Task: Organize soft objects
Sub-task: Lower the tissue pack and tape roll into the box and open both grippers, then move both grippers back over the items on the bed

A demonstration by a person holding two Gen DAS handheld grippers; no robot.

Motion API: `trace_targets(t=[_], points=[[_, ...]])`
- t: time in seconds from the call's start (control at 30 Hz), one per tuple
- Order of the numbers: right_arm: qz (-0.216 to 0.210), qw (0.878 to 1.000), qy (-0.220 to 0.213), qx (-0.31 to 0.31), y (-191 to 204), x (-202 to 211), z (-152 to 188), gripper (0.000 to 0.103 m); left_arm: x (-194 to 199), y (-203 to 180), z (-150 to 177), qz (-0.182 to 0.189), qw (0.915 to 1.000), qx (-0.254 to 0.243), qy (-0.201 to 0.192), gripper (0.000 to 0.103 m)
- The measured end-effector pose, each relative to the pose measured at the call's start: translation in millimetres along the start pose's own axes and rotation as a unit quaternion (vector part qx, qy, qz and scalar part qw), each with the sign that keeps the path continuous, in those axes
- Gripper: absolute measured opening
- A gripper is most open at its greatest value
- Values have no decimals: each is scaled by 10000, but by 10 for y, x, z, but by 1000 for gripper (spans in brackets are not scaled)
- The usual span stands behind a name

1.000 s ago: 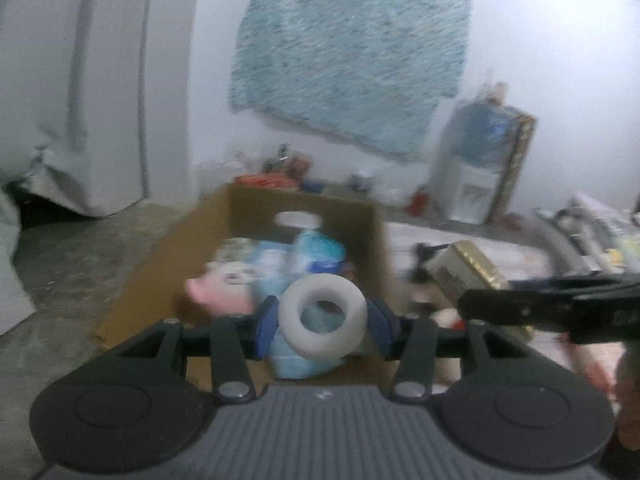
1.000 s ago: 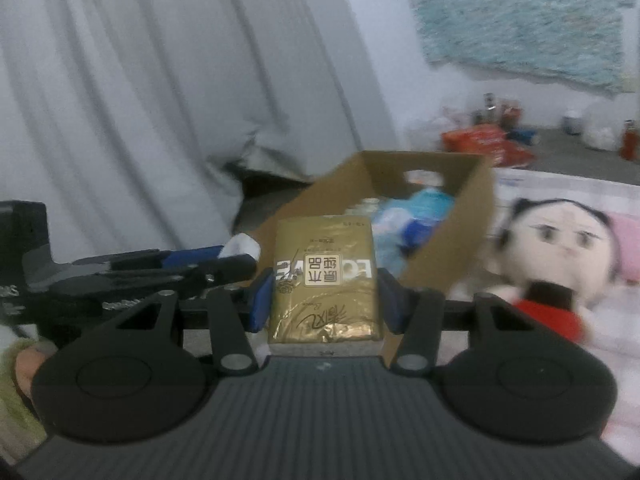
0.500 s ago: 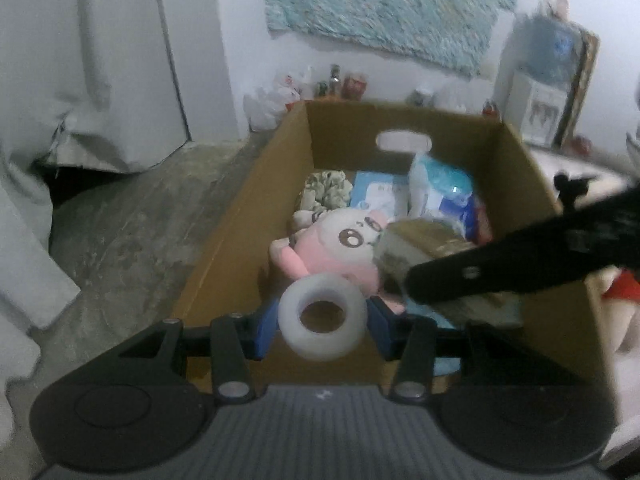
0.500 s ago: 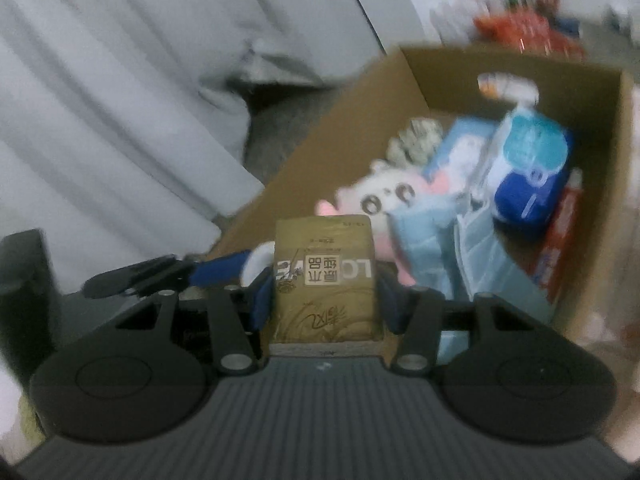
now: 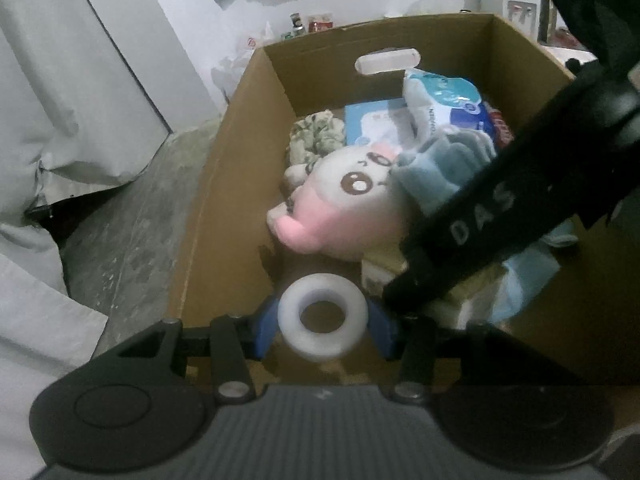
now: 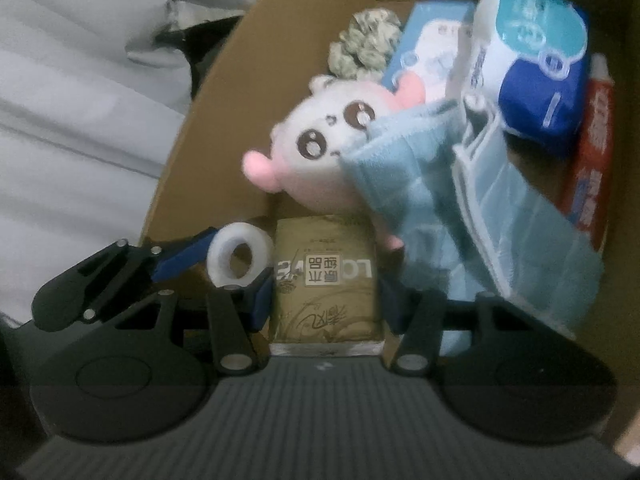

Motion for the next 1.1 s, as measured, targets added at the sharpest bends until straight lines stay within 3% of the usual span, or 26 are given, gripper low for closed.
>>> trace_targets(t=[0.07, 0.5, 0.93, 1.1], points=[[-27, 9999, 99, -94, -28, -109, -33, 56, -2, 59, 5, -63, 9999, 92, 41, 63], [-119, 9986, 313, -401, -136, -357, -72, 58, 305, 430, -49, 418, 9932, 1009, -402, 65], [-660, 9927, 543, -848, 5, -626, -136, 65, 491, 662, 45, 558, 9823, 1658, -672, 71], [-790, 9916, 485, -900, 70, -649, -108, 76, 502, 688, 85, 565, 9793, 1822, -676, 75]])
Point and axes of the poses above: each gripper's, at about its wrist camera, not at the fingertips, and x roughly against the way its jaws point, y to its left, z to its underside, the point moved 9 cm from there along -x, roughly the way its jaws point, and after that the axes turned 9 degrees about y, right-handed, at the moved point
